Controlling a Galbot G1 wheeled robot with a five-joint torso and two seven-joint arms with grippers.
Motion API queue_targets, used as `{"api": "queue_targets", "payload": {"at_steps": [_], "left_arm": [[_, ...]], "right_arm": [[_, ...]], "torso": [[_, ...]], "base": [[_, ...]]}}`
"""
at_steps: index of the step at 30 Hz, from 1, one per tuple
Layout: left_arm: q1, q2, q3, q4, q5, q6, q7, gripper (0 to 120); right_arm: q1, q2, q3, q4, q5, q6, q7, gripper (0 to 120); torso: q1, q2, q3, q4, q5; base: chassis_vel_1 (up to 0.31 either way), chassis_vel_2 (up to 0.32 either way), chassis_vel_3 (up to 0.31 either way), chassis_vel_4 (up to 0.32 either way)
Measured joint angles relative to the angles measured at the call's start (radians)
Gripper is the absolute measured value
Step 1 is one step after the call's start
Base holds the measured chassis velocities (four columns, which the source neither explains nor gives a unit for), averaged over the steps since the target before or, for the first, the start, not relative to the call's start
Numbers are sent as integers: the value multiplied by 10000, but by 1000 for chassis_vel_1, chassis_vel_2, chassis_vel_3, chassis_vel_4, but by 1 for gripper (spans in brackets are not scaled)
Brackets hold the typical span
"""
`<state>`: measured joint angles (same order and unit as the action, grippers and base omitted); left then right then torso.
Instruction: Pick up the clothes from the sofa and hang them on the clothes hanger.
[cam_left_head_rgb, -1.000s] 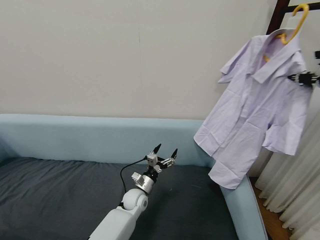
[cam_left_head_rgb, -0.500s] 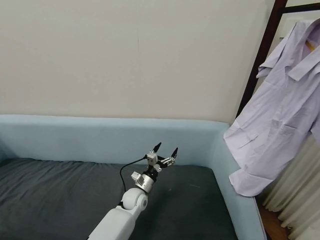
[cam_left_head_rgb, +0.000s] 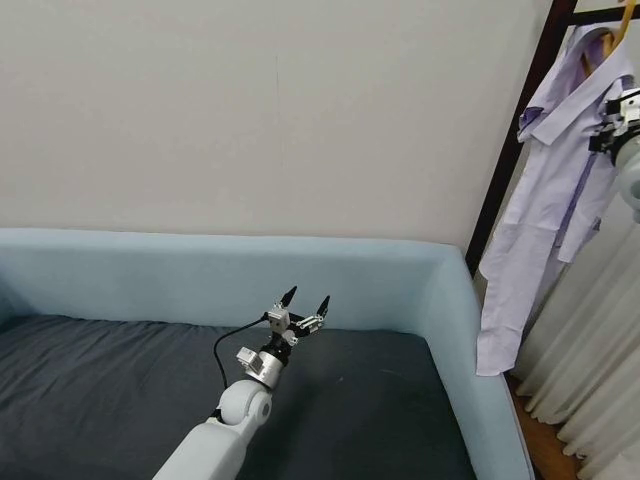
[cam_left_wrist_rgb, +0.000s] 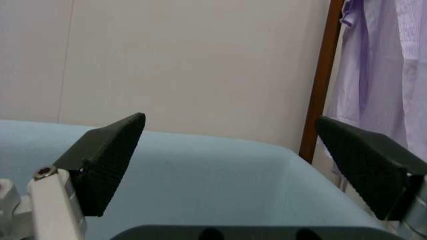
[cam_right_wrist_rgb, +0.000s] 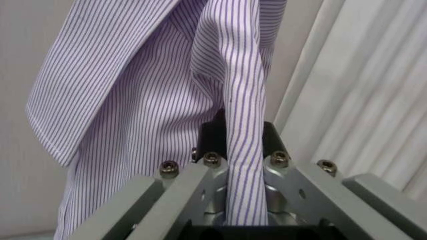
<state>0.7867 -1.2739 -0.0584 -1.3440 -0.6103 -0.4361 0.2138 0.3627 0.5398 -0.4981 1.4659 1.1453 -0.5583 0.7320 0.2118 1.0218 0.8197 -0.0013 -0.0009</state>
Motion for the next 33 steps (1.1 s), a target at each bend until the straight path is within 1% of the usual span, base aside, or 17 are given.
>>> {"api": "queue_targets", "payload": {"at_steps": [1,3,4,8,9,12,13,17,19,22,28,33], "left_arm": [[43,20,-36,-29,-6,-7,-2,100],[122,67,-114,-61,-19,-38,-21,100],[122,67,-114,-61,-19,-38,-21,100],[169,219,-230,-105,-153,-82,-46,100],[169,219,-230,-105,-153,-82,-46,100],[190,288,-269,-105,-207,-127,-72,100],[190,288,-269,-105,-207,-127,-72,100],[245,290,-291,-142,-212,-159,-77,100],[260,287,-293,-162,-212,-162,-82,100],[299,292,-320,-252,-235,-166,-116,100],[372,344,-393,-310,-275,-207,-130,100],[477,415,-430,-356,-291,-244,-135,100]], "right_arm": [[134,253,-118,-305,-58,70,84,1],[384,779,-294,-992,-152,293,271,1],[384,779,-294,-992,-152,293,271,1],[884,1585,-478,-2176,-221,589,527,1],[884,1585,-478,-2176,-221,589,527,1],[1150,2026,-509,-2858,-100,707,659,1],[1150,2026,-509,-2858,-100,707,659,1],[1432,2530,-565,-3712,-12,842,464,1],[1475,2647,-566,-3902,-2,873,396,1],[1585,3091,-558,-4544,7,974,178,1],[1644,3502,-459,-5100,25,1034,149,1],[1755,3927,-333,-5952,-79,1113,-59,1]], "torso": [[0,0,1,4,2],[1,0,1,4,2],[1,0,1,4,2],[1,-1,0,1,5],[1,-1,0,1,5],[2,-1,0,1,6],[2,-1,0,1,6],[1,-1,0,0,5],[1,0,-1,0,3],[1,-1,-2,1,1],[1,0,-2,3,-1],[1,1,-3,4,-2]], "base": [[0,0,0,0],[0,0,0,0],[0,0,0,0],[0,0,0,0],[0,0,0,0],[0,0,0,0],[0,0,0,0],[0,0,0,0],[0,0,0,0],[0,0,0,0],[0,0,0,0],[0,0,0,0]]}}
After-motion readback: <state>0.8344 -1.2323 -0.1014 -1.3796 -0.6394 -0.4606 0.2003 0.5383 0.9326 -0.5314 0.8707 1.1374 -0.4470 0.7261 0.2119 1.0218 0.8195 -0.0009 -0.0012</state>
